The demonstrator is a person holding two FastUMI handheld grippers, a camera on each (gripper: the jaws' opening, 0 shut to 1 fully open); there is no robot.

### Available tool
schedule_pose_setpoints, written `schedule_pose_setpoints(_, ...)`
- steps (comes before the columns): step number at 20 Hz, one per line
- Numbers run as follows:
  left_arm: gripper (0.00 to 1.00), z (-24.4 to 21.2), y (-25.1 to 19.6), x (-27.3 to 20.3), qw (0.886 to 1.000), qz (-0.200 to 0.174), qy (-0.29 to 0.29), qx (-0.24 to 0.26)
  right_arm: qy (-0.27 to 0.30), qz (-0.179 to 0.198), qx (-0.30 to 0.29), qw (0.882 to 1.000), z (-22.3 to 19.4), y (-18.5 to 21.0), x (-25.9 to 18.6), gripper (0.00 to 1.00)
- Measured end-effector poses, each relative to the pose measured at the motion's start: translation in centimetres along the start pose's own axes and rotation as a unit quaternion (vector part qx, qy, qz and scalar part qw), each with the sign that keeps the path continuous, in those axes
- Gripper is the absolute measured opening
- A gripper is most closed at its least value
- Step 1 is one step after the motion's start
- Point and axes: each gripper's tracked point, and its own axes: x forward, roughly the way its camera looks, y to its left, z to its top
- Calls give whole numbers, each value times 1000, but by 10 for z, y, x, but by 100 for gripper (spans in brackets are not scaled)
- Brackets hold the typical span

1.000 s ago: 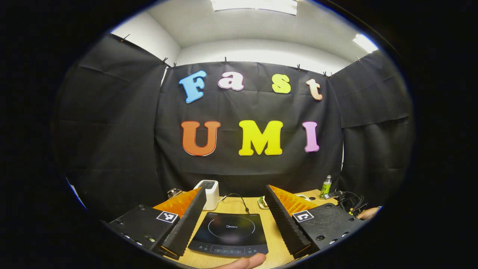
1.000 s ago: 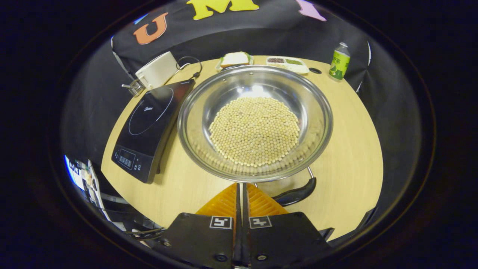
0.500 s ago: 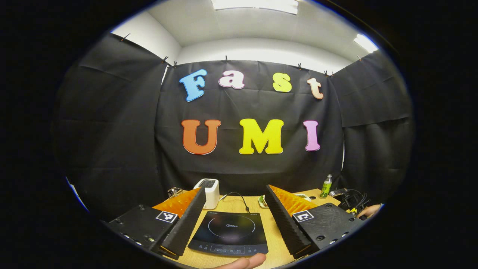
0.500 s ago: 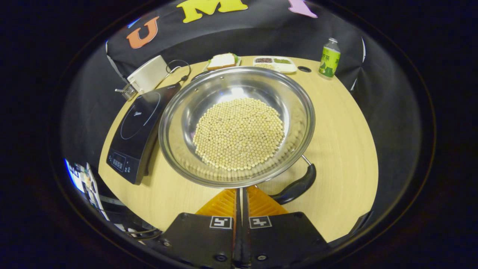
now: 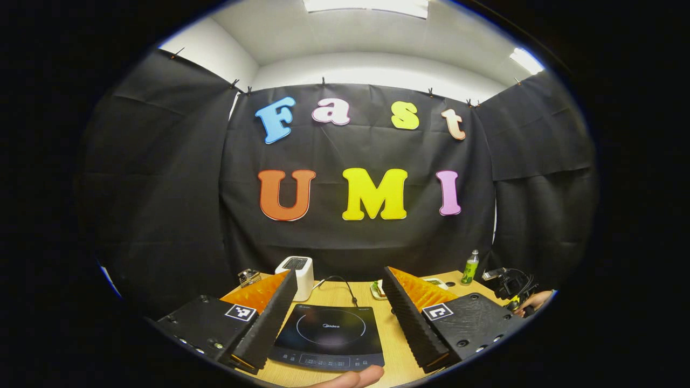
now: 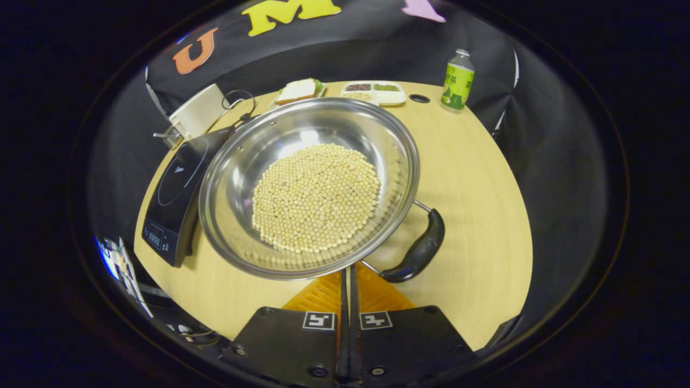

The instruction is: First push the handle of the pot to place it horizontally, then grasp the pot with both hands and set it on the induction cooktop.

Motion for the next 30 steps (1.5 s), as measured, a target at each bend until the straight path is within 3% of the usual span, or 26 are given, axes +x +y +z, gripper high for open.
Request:
schedule_pose_setpoints(11, 96, -13, -36, 37, 1000, -21, 10, 5, -27, -21, 53, 998, 42, -76, 12, 4)
schedule_pose_setpoints(15, 96, -22, -41, 52, 1000, -22, 23, 0, -35, -6, 80, 996, 59, -90, 16, 4)
schedule_pose_setpoints(19, 96, -23, -44, 60, 999, -24, 27, -6, -52, -15, 81, 995, 78, -105, 17, 4)
schedule_pose_setpoints(27, 96, -22, -52, 62, 999, -29, 36, -11, -100, -21, 59, 993, 80, -102, -34, 2)
schedule_pose_setpoints(30, 96, -17, -59, 60, 999, -37, 35, -16, -126, -19, 59, 990, 78, -97, -65, 8)
